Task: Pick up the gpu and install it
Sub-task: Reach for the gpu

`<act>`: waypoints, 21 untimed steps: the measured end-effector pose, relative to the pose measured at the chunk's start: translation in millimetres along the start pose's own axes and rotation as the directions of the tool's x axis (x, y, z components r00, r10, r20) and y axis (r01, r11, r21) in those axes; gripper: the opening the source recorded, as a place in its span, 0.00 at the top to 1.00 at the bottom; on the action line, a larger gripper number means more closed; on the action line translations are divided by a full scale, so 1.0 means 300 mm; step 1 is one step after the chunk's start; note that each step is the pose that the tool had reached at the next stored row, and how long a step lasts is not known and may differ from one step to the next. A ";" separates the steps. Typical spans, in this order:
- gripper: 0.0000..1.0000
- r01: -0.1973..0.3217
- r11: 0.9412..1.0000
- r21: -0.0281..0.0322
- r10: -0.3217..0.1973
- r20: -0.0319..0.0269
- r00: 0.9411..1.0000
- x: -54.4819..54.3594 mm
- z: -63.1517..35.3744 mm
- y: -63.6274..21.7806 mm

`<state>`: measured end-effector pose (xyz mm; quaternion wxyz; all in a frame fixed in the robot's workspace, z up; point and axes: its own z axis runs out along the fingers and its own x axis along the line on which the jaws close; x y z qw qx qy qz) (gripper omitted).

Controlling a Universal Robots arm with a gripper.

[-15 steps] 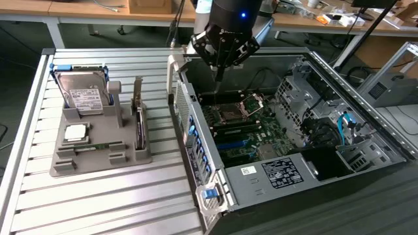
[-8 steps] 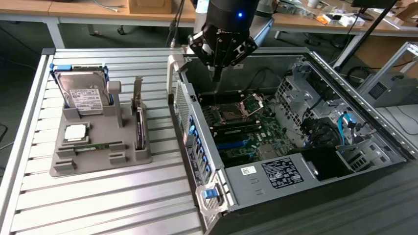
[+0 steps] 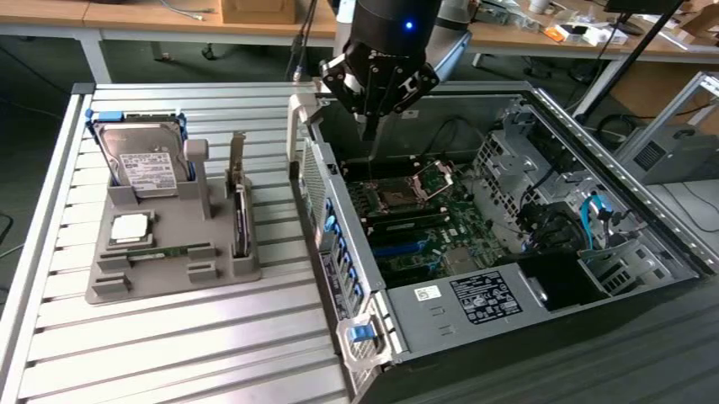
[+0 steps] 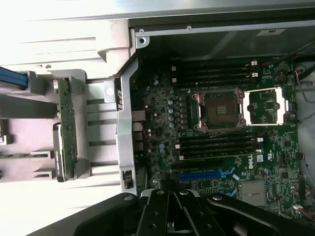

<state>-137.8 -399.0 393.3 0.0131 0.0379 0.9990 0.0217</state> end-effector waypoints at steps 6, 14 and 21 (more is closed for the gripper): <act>0.89 0.000 1.000 0.000 0.000 0.000 1.000 0.011 0.000 -0.001; 0.89 0.000 1.000 0.000 0.000 0.000 1.000 0.024 -0.001 -0.003; 0.89 0.000 1.000 0.000 0.000 0.000 1.000 0.034 -0.001 -0.003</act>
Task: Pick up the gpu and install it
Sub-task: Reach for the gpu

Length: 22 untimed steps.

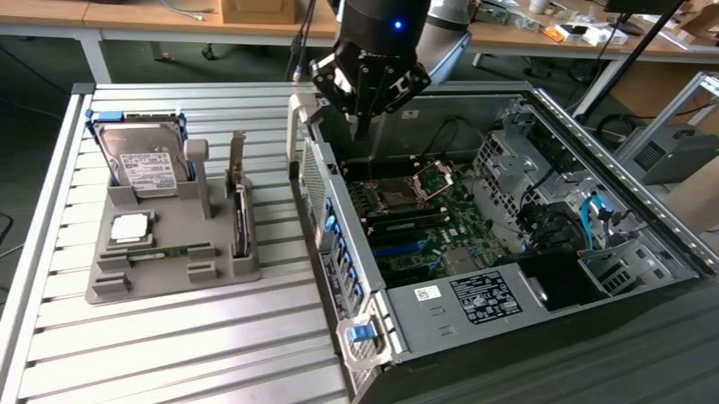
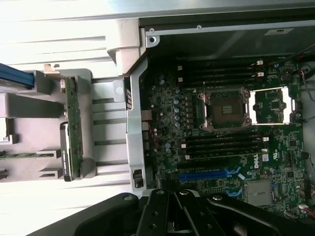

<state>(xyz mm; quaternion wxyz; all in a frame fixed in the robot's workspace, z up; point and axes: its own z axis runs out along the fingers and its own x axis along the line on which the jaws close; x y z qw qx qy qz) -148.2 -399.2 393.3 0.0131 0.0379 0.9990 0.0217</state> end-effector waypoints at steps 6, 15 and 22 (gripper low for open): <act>0.89 0.000 1.000 0.000 0.000 0.000 1.000 0.004 0.000 0.000; 0.89 0.000 1.000 0.000 0.000 0.000 1.000 0.010 0.000 -0.001; 0.89 0.000 1.000 0.000 0.000 0.000 1.000 0.016 -0.001 -0.001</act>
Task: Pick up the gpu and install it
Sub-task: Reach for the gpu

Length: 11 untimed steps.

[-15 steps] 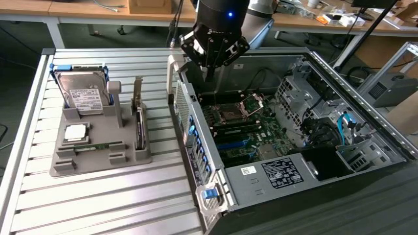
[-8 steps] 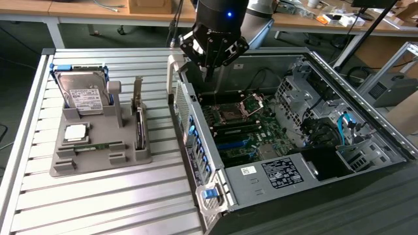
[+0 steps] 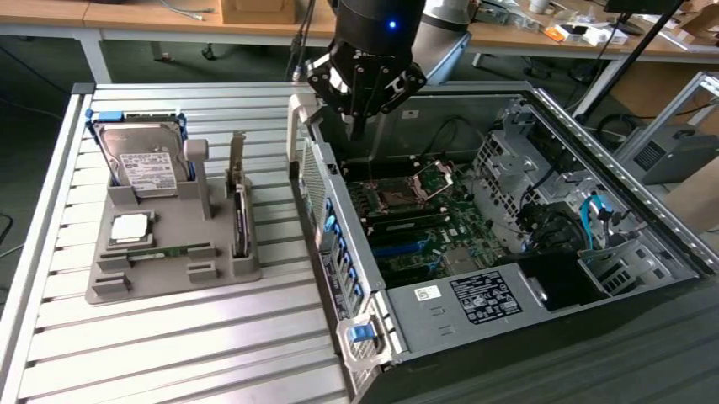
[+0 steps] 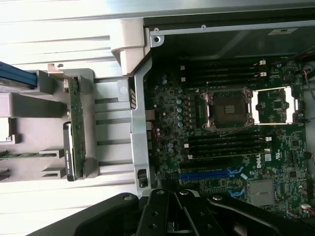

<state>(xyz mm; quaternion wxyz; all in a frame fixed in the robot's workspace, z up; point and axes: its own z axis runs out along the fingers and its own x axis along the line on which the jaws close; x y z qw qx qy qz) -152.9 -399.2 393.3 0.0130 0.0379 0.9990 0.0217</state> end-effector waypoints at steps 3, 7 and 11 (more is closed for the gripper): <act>0.89 0.000 1.000 0.000 0.000 0.000 1.000 0.002 0.000 0.000; 0.89 0.000 1.000 0.000 0.000 0.000 1.000 0.006 0.000 0.000; 0.89 0.000 1.000 0.000 0.000 0.000 1.000 0.009 0.000 -0.001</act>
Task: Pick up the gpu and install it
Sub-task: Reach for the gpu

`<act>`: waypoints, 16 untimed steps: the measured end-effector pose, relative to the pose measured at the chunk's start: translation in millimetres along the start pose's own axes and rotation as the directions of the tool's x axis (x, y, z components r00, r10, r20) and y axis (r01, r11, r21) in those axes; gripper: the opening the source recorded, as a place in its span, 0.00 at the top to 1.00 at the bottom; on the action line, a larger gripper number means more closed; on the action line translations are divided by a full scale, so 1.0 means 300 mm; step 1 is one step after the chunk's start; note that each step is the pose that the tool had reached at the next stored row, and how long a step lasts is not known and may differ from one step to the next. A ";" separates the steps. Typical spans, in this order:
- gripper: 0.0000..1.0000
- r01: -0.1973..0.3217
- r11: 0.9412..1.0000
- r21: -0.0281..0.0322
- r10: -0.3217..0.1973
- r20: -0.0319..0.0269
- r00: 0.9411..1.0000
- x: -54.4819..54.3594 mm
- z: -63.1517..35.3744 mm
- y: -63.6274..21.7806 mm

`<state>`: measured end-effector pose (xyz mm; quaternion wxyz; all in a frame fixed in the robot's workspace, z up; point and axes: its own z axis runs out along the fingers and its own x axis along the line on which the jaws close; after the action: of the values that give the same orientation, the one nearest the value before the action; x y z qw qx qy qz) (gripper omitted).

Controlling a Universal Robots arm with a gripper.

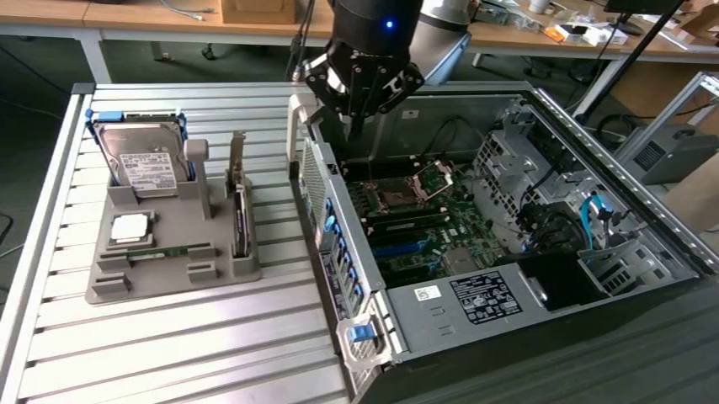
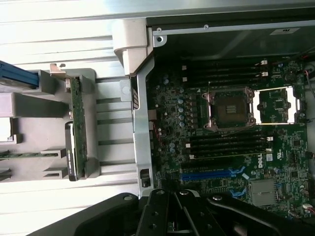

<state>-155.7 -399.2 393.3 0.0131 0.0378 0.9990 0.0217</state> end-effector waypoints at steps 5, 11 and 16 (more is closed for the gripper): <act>0.89 0.000 1.000 0.000 0.000 0.000 1.000 0.004 0.000 0.000; 0.89 0.000 1.000 0.000 0.000 0.000 1.000 0.012 0.000 -0.001; 0.89 0.000 1.000 0.000 0.000 0.000 1.000 0.016 0.000 -0.001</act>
<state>-160.6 -399.2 393.3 0.0131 0.0379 0.9990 0.0217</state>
